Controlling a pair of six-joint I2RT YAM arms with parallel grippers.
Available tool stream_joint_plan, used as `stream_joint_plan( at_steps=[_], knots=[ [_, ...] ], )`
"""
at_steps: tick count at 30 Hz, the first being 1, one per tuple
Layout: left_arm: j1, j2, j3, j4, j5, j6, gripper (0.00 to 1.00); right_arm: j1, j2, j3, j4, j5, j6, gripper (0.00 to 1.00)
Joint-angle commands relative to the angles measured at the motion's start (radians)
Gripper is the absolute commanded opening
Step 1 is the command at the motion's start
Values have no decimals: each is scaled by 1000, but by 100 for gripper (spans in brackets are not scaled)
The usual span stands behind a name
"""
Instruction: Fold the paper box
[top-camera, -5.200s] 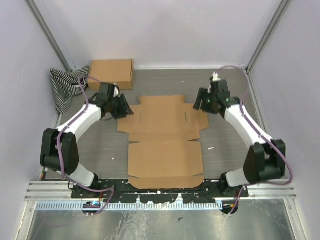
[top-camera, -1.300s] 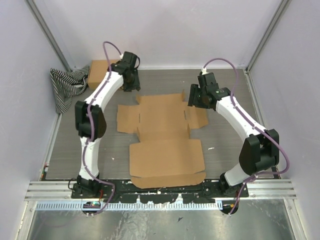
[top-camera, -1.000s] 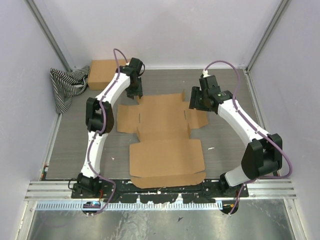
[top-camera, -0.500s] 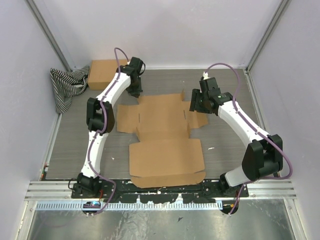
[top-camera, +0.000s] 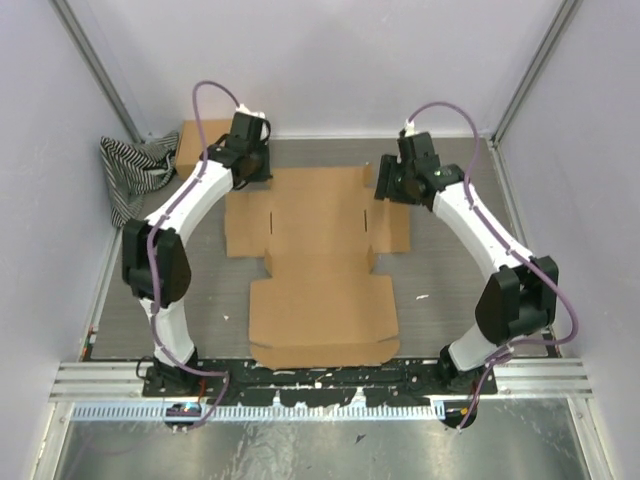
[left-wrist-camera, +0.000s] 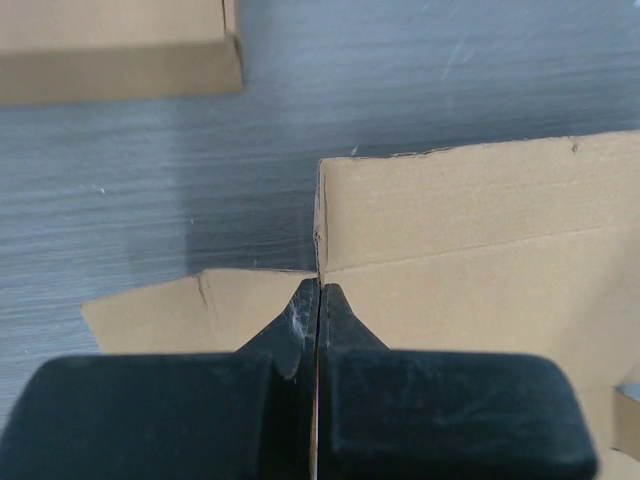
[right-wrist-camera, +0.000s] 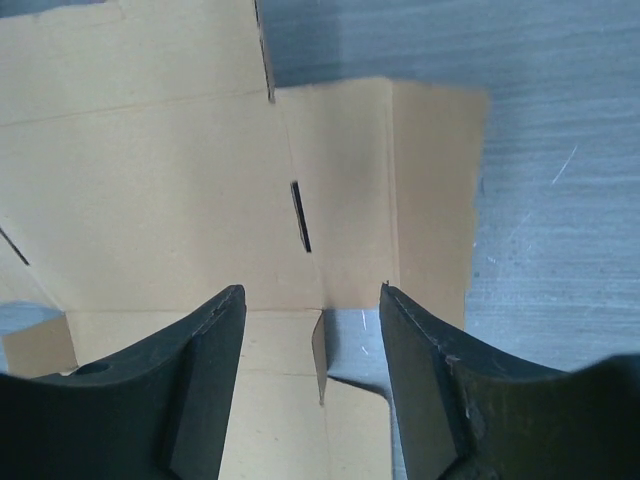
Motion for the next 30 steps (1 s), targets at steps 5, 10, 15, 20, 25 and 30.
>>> stream_joint_plan(
  at_steps=[5, 10, 15, 20, 25, 30],
  knots=[
    [-35, -331, -397, 540, 55, 92, 0, -23, 42, 190, -47, -16, -55, 62],
    [-77, -441, -569, 714, 28, 153, 0, -23, 4, 196, -62, -20, -69, 62],
    [-134, -497, -691, 839, -28, 210, 0, -22, -13, 194, -84, -62, -73, 61],
    [-176, -555, -786, 970, -74, 252, 0, -23, -10, 188, -110, -70, -75, 59],
    [-189, -612, -883, 1086, -115, 265, 0, -23, -5, 195, -148, -58, -79, 54],
    [-189, -647, -946, 1168, -127, 269, 0, -22, -10, 193, -160, -70, -89, 33]
  ],
)
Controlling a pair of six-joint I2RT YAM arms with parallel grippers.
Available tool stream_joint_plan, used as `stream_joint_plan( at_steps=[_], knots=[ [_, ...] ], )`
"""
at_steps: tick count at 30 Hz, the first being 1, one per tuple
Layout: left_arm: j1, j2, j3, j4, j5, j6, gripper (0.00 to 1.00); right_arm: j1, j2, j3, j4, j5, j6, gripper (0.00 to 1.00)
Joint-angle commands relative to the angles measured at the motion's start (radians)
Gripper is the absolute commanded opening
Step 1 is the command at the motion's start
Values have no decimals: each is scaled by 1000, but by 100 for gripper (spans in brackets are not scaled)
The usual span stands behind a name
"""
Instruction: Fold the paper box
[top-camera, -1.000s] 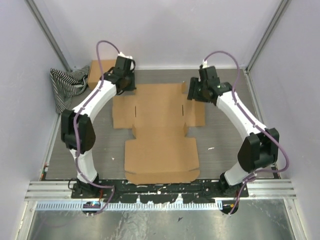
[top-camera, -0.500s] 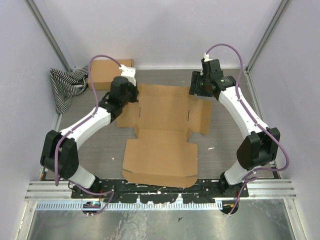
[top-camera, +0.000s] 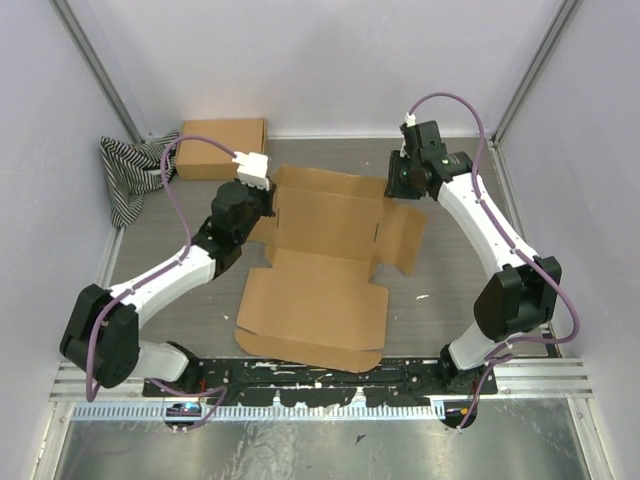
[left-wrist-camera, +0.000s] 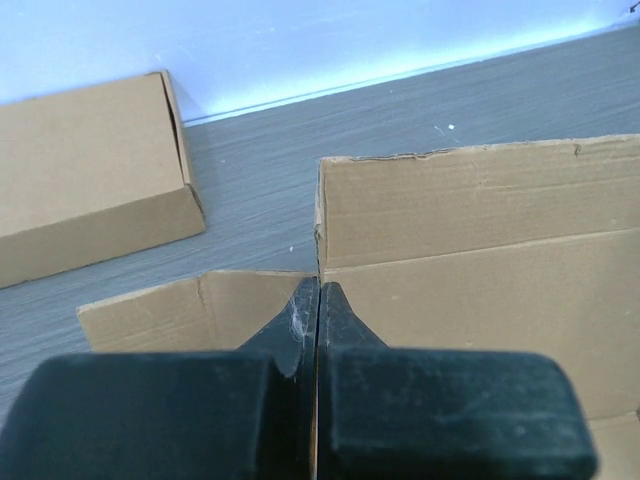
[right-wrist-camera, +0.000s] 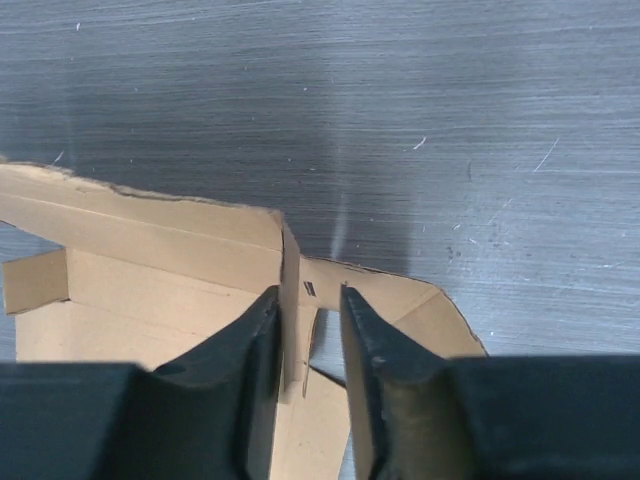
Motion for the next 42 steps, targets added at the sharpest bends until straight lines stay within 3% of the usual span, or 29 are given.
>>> stream_joint_plan(
  at_steps=[1, 3, 9, 13, 17, 25, 33, 42],
  knots=[
    [-2, -46, -43, 165, -31, 22, 0, 0, -44, 39, -3, -17, -18, 27],
    [-3, -54, -58, 190, -25, 23, 0, -1, -38, 41, 2, -19, -23, 17],
    [-3, -67, -79, 204, -37, 29, 1, 0, -11, 47, 41, -23, -26, 3],
    [-2, -88, -33, 117, -102, 4, 35, 20, -54, -8, 179, 40, -42, 1],
    [-3, -95, 97, -107, -187, -46, 52, 54, -138, -140, 432, 89, -76, 1],
    [1, -65, 394, -559, -197, -53, 54, 109, -263, -458, 940, 169, -154, 2],
    [3, 24, 488, -812, -144, -96, 50, 200, -264, -579, 1096, 311, -205, 4],
    [2, 42, 455, -888, -208, -136, 47, 227, -295, -640, 1108, 365, -199, 3]
  ],
)
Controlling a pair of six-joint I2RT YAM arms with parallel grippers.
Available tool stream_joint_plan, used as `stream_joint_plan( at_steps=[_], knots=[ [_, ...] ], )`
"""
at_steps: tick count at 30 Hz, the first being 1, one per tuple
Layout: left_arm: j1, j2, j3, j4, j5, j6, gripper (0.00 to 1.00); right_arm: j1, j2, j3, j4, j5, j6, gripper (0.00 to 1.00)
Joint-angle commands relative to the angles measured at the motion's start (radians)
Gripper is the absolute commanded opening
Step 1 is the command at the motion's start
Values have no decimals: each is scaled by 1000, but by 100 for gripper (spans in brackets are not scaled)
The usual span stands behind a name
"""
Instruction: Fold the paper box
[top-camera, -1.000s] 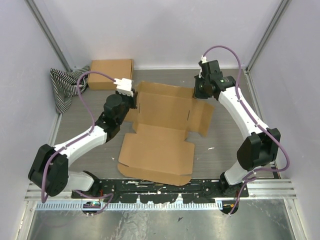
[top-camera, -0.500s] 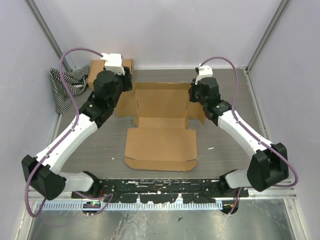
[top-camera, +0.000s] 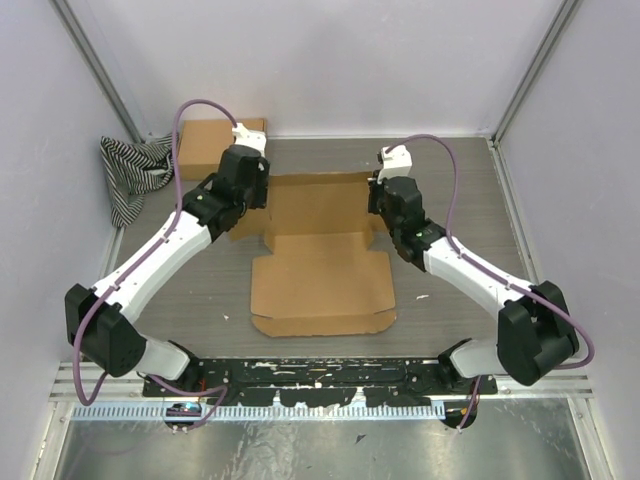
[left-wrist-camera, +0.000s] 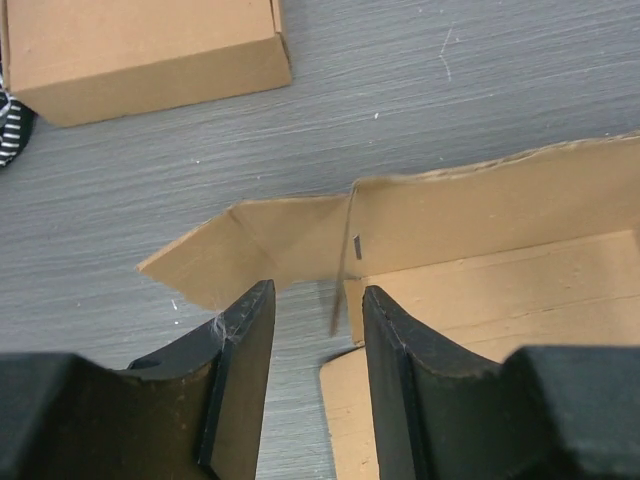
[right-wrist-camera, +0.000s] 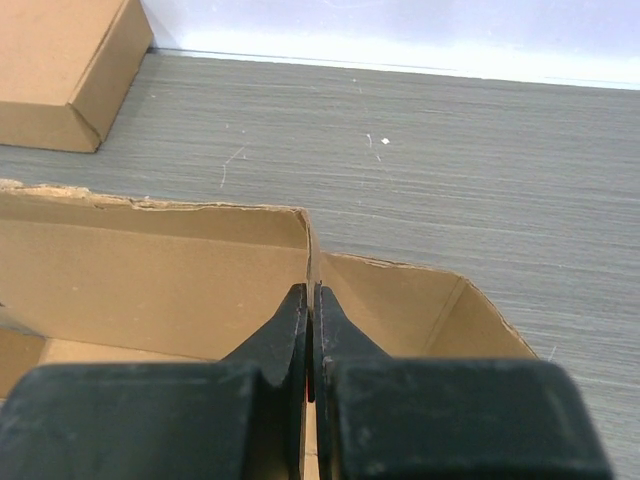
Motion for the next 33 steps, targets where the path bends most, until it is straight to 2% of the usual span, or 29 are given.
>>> stream_joint_plan(
  at_steps=[1, 19, 28, 31, 33],
  knots=[
    [4, -16, -9, -40, -49, -26, 47, 7, -63, -13, 87, 52, -11, 3],
    [3, 71, 37, 15, 20, -43, 41, 9, -80, -37, 21, 19, 11, 4],
    [4, 128, 127, -27, 25, -24, 39, 13, -85, -28, -13, 4, 15, 4],
    [4, 149, 158, -54, 24, -18, 31, 13, -88, -29, -17, 5, 16, 4],
    [4, 166, 180, -80, 24, -16, 17, 13, -87, -26, -22, 6, 17, 4]
  ],
)
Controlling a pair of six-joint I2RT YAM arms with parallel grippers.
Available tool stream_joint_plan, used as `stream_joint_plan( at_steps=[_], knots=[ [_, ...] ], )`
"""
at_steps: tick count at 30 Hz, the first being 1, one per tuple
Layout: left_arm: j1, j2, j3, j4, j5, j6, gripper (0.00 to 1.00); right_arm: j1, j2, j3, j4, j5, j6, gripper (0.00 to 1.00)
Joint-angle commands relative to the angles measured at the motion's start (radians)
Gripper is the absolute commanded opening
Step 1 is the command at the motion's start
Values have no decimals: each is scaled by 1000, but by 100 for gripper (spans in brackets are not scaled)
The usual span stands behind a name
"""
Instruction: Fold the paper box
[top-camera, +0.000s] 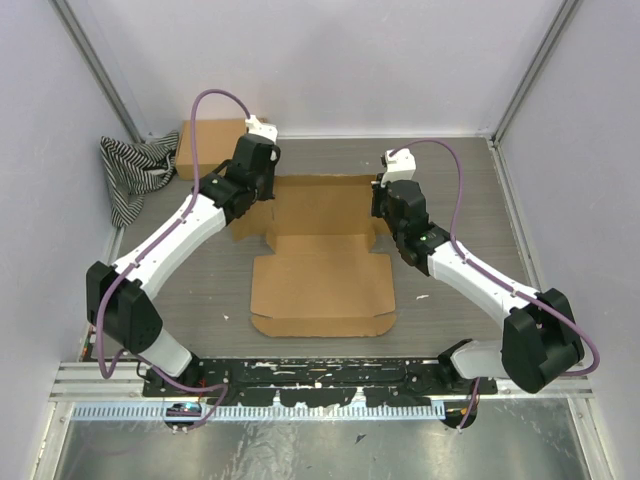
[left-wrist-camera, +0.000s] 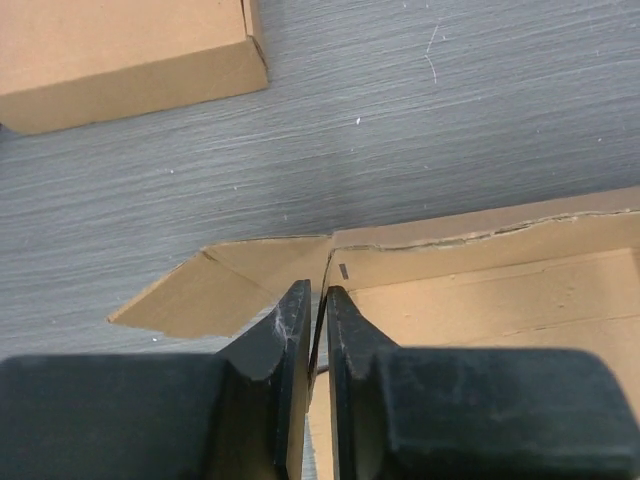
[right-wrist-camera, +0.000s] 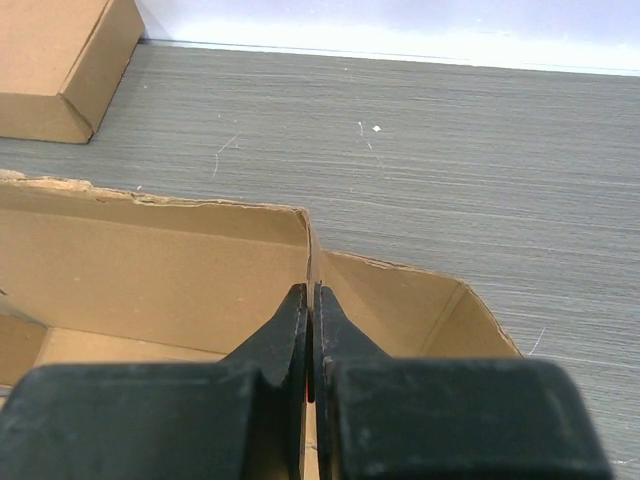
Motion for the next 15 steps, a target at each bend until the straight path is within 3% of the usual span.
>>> stream_joint_plan(
  at_steps=[1, 3, 7, 15],
  knots=[
    [3, 32, 67, -45, 8, 14, 8, 7, -37, 18, -4, -7, 10, 4],
    [3, 33, 58, -48, 10, 9, 0, 7, -23, 46, -43, 1, 25, 5],
    [3, -4, -21, 6, -2, 2, 0, 7, 36, 186, -251, 10, 68, 31],
    [3, -104, -233, 208, -47, -7, 0, 6, 3, 373, -544, -22, 109, 54]
  ],
)
